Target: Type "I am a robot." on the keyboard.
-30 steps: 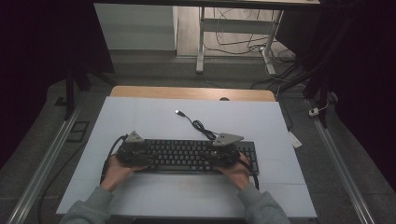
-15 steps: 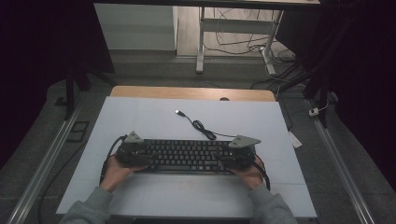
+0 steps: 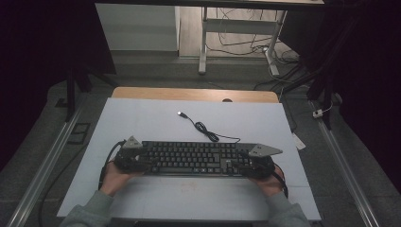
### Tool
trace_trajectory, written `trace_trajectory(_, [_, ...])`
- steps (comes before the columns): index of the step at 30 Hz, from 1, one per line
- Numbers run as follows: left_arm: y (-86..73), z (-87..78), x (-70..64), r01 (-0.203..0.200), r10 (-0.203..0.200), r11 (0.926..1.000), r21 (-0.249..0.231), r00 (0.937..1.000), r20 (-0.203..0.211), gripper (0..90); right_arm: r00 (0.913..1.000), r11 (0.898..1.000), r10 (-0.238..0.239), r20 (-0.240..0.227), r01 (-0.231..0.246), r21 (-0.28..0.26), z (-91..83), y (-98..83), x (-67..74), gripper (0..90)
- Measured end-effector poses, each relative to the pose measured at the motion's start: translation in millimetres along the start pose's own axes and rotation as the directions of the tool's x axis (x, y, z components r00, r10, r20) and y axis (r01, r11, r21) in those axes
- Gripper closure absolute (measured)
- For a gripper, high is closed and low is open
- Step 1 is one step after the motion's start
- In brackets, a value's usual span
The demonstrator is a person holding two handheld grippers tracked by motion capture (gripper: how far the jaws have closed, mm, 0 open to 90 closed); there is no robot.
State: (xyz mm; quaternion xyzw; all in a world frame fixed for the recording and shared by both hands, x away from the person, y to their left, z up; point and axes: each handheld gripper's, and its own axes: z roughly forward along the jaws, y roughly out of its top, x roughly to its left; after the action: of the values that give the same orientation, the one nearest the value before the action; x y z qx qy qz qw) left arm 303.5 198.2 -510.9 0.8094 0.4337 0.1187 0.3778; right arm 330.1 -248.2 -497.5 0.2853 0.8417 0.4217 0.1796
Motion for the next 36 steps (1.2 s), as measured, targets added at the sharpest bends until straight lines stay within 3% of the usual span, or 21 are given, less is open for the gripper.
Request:
trace_trajectory(4, [-9.2,-7.7,-1.6,0.004,-0.004,1.0,-0.005,1.0,0.002,34.2,0.9995,1.0,0.028,0.015,-0.028,-0.003,-13.0,-12.7,-4.1,46.4])
trace_trajectory(11, [-24.4,-20.9,-5.7,0.016,-0.016,0.9996,-0.023,0.9998,0.009,34.3,0.9978,0.999,0.031,0.059,-0.032,0.02,-33.4,-32.6,-8.7,46.2])
trace_trajectory(15, [-32.2,-26.2,-8.3,0.023,-0.022,0.9993,-0.029,0.9996,0.019,34.3,0.9978,0.999,0.037,0.054,-0.039,0.026,-38.5,-40.7,-10.6,46.1])
trace_trajectory(36, [-38.1,-28.4,-5.6,0.027,-0.026,0.9991,-0.034,0.9996,0.01,34.2,0.9983,0.999,0.032,0.048,-0.033,0.026,-42.8,-44.7,-10.1,46.1])
